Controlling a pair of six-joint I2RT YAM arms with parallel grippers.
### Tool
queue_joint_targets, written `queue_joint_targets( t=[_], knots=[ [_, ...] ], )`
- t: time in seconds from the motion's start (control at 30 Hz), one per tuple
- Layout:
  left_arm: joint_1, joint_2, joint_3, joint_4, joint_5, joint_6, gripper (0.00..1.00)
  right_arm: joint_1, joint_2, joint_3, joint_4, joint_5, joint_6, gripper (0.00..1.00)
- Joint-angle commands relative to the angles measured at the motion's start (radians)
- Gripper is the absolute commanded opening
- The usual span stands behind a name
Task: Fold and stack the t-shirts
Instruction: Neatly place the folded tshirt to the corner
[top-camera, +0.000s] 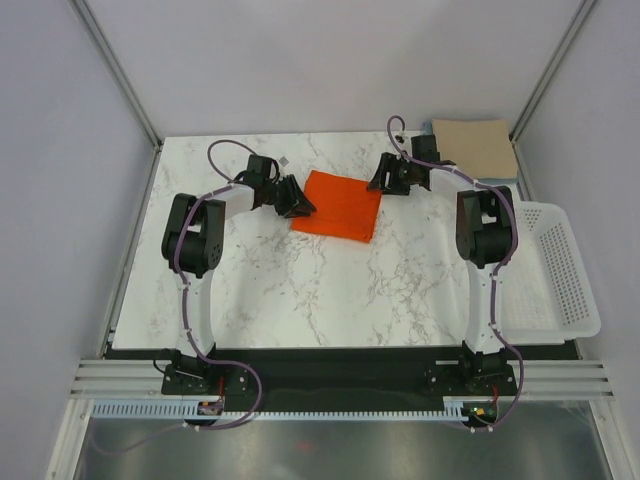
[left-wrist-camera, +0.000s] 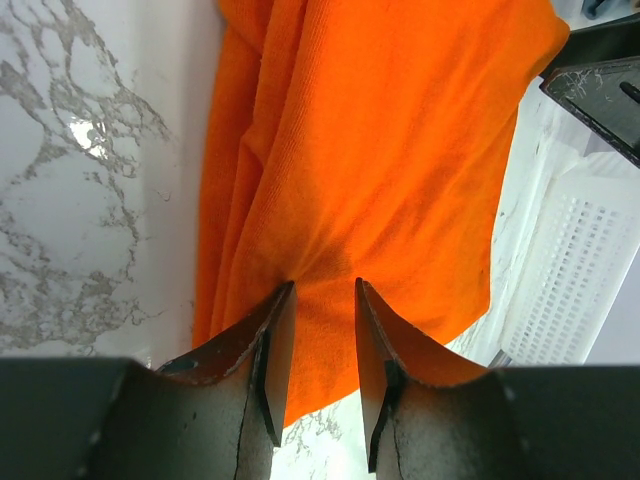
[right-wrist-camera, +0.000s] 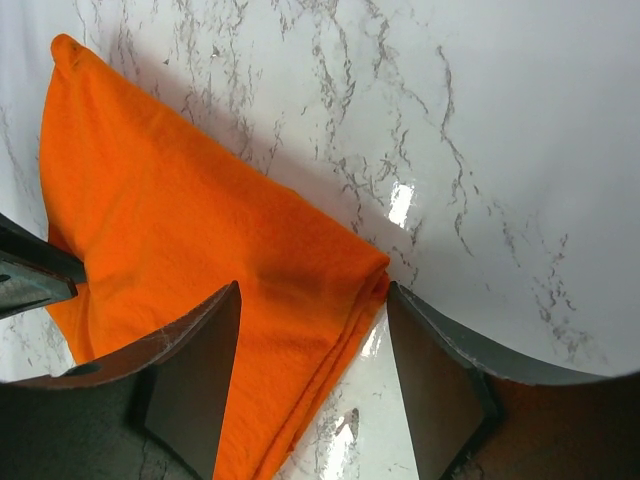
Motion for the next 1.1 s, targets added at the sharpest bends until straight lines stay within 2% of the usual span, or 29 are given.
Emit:
queue_joint_targets(
  t=[0.0,0.27,0.37,0.47,0.5,0.67,0.7,0.73,0.87,1.07],
  knots=[
    [0.012,-0.001,-0.032,-0.020,-0.072,0.072,0.39,0.015,0.050,0.012,-0.047,0.040,-0.031,0.69],
    [0.004,-0.018,-0.058,-0.020,-0.072,0.072,0.39,0.015,0.082,0.052,-0.102,0.043,-0.058,0.65],
    [0.001,-0.019,-0.066,-0.020,-0.072,0.072,0.39,0.015,0.095,0.066,-0.115,0.032,-0.067,0.57],
    [-0.007,-0.030,-0.075,-0.019,-0.057,0.069,0.40,0.013,0.102,0.071,-0.113,0.026,-0.068,0.46],
    [-0.010,-0.033,-0.077,-0.020,-0.055,0.069,0.40,0.013,0.102,0.072,-0.113,0.026,-0.070,0.39],
    [-0.010,-0.056,-0.095,-0.020,-0.032,0.050,0.40,0.013,0.118,0.104,-0.110,-0.003,-0.074,0.18],
    [-0.010,-0.071,-0.101,-0.022,-0.028,0.046,0.40,0.013,0.115,0.104,-0.108,-0.003,-0.077,0.07],
    [-0.010,-0.080,-0.109,-0.022,-0.025,0.040,0.40,0.012,0.109,0.107,-0.108,-0.003,-0.076,0.02],
    [0.001,-0.209,-0.150,-0.052,0.015,0.029,0.42,0.010,0.028,0.097,-0.116,0.047,-0.091,0.00],
    [0.002,-0.450,-0.155,-0.206,0.018,0.065,0.45,0.010,-0.161,0.051,-0.144,0.181,-0.192,0.00]
  ],
)
